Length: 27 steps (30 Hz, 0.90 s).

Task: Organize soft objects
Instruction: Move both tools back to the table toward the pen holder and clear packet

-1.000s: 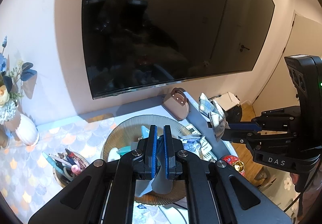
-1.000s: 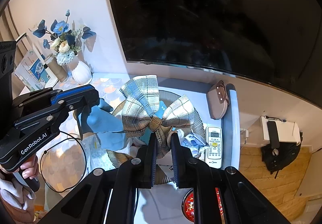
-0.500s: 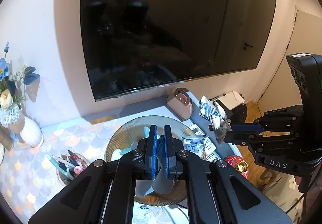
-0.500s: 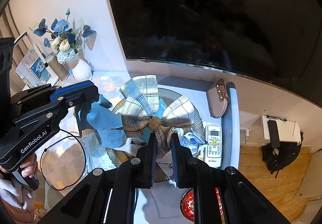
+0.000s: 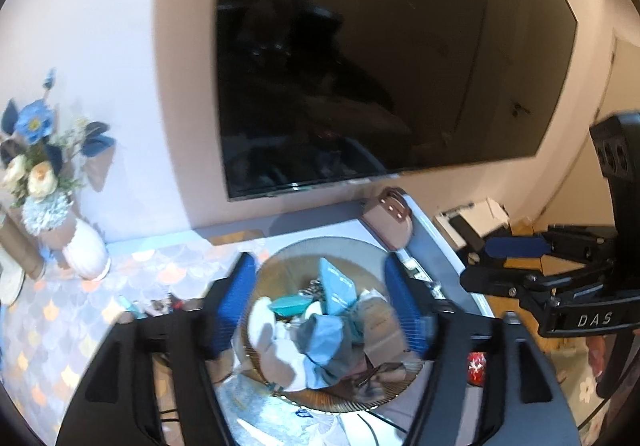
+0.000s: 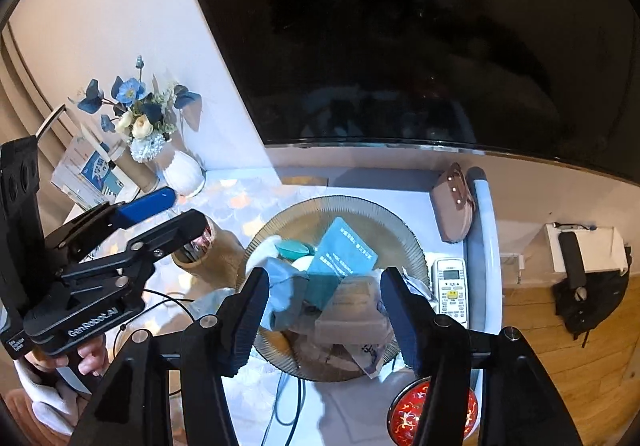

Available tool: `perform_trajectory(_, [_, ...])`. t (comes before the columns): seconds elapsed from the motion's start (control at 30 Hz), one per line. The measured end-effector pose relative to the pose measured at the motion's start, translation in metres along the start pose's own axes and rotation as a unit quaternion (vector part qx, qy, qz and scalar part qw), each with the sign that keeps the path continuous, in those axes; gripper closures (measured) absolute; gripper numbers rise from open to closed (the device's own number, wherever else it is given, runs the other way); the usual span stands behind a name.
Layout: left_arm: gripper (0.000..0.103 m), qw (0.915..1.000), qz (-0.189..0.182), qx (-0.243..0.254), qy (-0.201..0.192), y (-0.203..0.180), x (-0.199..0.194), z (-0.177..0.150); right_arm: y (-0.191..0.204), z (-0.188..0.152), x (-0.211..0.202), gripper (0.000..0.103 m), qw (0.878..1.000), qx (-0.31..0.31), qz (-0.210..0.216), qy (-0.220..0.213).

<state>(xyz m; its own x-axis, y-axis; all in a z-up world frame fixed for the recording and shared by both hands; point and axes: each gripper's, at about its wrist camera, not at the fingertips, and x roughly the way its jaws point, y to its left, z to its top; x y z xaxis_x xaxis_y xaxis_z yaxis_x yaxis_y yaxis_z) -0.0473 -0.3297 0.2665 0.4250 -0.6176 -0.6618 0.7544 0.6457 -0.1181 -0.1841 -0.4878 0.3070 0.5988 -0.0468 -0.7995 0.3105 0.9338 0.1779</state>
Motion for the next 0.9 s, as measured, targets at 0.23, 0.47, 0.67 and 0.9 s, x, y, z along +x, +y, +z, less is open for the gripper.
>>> perform_trajectory(0.23, [0.032, 0.9952, 0.060, -0.070, -0.034, 0.060, -0.042, -0.009, 0.035, 0.007, 0.006, 0.046, 0.999, -0.041, 0.024, -0.019])
perform_trajectory(0.47, [0.026, 0.9758, 0.142, -0.148, -0.076, 0.133, -0.108, -0.041, 0.077, 0.023, 0.014, 0.046, 0.995, -0.059, 0.072, -0.042])
perform_trajectory(0.67, [0.021, 0.9523, 0.221, -0.188, -0.093, 0.179, -0.161, -0.083, 0.129, 0.025, 0.019, 0.046, 0.987, -0.124, 0.093, -0.049])
perform_trajectory(0.9, [0.020, 0.9315, 0.259, -0.240, -0.087, 0.209, -0.184, -0.137, 0.190, 0.009, 0.037, 0.041, 0.971, -0.193, 0.132, -0.044])
